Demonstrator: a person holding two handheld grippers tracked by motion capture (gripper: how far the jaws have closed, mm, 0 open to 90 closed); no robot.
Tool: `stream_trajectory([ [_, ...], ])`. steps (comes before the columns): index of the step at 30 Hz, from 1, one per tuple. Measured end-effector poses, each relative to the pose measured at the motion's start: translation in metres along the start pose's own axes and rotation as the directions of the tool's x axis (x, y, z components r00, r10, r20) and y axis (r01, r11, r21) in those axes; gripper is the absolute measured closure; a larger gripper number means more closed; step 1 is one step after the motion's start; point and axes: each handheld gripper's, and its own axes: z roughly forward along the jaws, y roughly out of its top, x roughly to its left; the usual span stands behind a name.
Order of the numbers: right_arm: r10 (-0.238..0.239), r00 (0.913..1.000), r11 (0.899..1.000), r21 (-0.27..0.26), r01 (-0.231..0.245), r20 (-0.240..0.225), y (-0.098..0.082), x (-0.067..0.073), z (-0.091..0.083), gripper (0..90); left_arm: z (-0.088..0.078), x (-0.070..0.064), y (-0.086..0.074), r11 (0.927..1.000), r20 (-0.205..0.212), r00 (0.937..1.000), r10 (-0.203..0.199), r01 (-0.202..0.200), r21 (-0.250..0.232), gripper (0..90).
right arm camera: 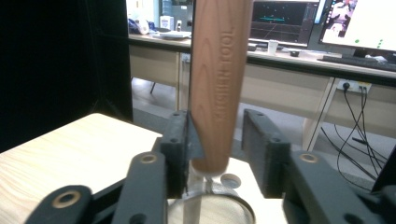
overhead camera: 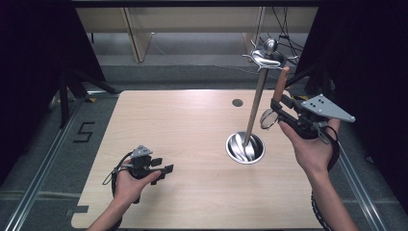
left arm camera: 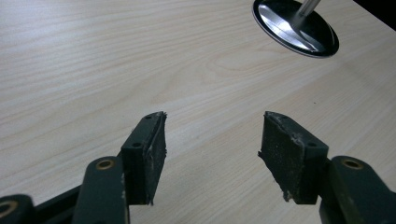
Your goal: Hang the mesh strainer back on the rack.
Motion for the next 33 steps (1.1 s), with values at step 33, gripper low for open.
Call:
stream_trajectory([
  [33,0.05,0.9987,0.953,0.299,-0.052,0.015,-0.126,-0.046,-0.017,54.3,0.0,-0.003,-0.001,1.0,0.006,1.0,0.0,0.0,-0.002,39.3],
])
